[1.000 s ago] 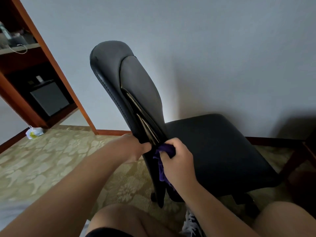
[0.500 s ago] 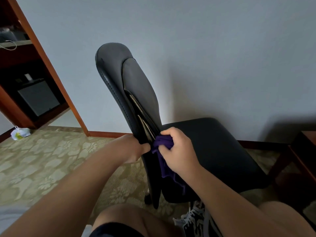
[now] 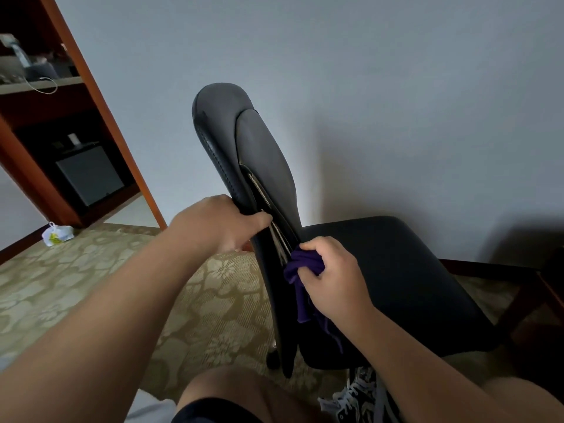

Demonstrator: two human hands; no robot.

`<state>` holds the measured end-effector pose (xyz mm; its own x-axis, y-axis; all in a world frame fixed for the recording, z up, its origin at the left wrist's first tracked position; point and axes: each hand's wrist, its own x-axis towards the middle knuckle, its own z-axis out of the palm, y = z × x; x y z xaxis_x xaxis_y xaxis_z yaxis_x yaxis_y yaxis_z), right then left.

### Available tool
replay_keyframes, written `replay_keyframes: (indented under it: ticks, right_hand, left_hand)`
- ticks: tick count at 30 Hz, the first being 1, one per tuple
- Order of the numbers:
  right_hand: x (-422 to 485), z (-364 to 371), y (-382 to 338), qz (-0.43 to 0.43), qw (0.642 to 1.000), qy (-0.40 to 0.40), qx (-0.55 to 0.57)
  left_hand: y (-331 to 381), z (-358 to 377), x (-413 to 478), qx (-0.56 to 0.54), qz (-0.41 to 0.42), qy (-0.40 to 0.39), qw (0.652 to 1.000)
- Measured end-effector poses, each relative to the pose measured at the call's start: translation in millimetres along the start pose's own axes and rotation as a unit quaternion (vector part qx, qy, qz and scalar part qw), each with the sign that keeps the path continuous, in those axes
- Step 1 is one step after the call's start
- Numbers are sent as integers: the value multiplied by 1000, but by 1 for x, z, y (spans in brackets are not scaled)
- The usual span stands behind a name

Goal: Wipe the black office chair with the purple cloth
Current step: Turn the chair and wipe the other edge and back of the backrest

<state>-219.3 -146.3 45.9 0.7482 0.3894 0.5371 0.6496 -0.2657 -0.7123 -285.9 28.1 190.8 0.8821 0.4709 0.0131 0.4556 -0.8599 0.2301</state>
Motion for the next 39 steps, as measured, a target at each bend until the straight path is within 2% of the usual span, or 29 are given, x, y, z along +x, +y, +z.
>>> replay_keyframes:
  ticks: [3,6,10,15,18,21,25,31,34,37,39]
  right_hand:
    - [-1,4,2,5,1000,6,3]
    - [-9,8,14,25,1000,5,13]
    - [-14,10,19,66,997,8,37]
    - [-6,18,-8,8,996,49,74]
    - [-11,28,-11,0,999,43,32]
    - [-25,34,0,41,999,7,-23]
    - [-36,37,5,134,990,-15,47]
    - [-13,33,-22,58,987,77,130]
    - [-15,32,-15,64,992,55,96]
    - [-24,30,-4,109,994,5,31]
    - [-25,30,-4,127,991,4,39]
  left_hand:
    - [3,3,1,75,64,-8,995]
    - [1,-4,3,232,157,-70,957]
    - [-1,-6,7,313,199,-110,922]
    - [1,-4,10,339,204,-111,912]
    - [2,-2,8,342,203,-104,911]
    - [2,-3,6,333,194,-104,917]
    - [3,-3,5,328,192,-106,919]
    - [4,-2,6,339,198,-112,913]
    - [2,0,7,332,200,-105,916]
    - [0,0,8,331,195,-99,918]
    - [1,0,8,334,193,-97,917]
